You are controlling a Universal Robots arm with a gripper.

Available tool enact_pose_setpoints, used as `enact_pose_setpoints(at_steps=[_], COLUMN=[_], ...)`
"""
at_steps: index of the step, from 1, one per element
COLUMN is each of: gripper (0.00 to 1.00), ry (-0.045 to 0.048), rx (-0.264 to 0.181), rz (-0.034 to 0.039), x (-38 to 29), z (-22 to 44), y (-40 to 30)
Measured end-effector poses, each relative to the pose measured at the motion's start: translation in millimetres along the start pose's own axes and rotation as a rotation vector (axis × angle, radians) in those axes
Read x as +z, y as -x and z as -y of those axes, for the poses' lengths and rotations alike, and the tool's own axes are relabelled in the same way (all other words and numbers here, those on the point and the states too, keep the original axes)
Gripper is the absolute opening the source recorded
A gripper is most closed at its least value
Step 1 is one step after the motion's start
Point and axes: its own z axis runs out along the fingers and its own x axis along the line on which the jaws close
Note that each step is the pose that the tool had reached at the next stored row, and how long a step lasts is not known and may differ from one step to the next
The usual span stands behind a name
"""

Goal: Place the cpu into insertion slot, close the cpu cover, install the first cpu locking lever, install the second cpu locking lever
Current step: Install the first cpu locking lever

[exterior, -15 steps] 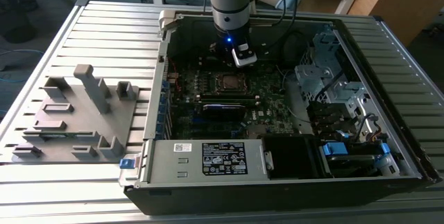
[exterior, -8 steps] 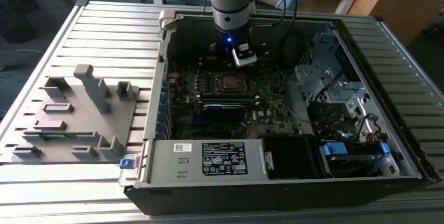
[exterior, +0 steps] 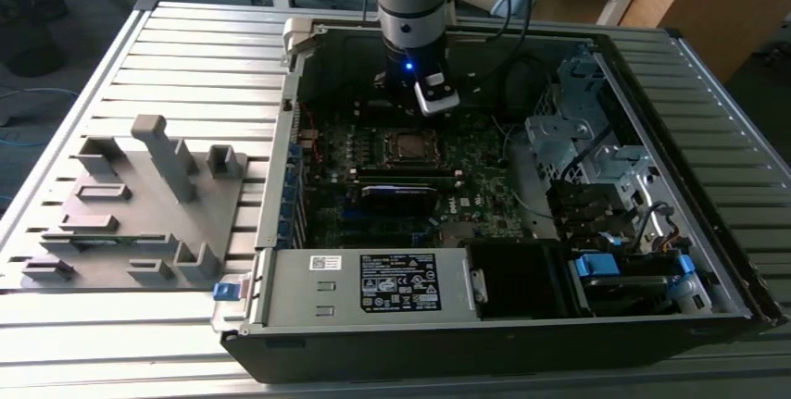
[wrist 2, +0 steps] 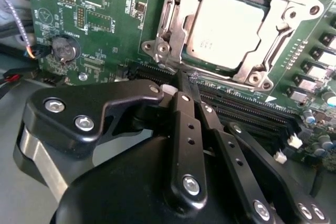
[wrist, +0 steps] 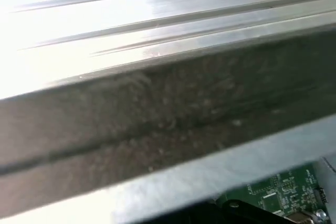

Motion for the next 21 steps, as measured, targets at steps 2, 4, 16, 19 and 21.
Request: enact_pose_setpoints(at_steps=[2,4,16,19,21], gripper=[0.10,0.10,0.10,0.10,0.10], ry=[-0.0002,0.0000,-0.0055,-0.0385,-0.0695], rx=[0.000,0.000,-0.001,-0.007,-0.013], rz=[-0.0001,0.0000,0.0012,0.0091,0.0148], x=[-4.1,-8.4,-16.5,-16.5,-16.5], z=[-0.6,-1.3,-2.7,-2.7,-2.6], y=[0.6,1.2,2.4,2.4,2.4])
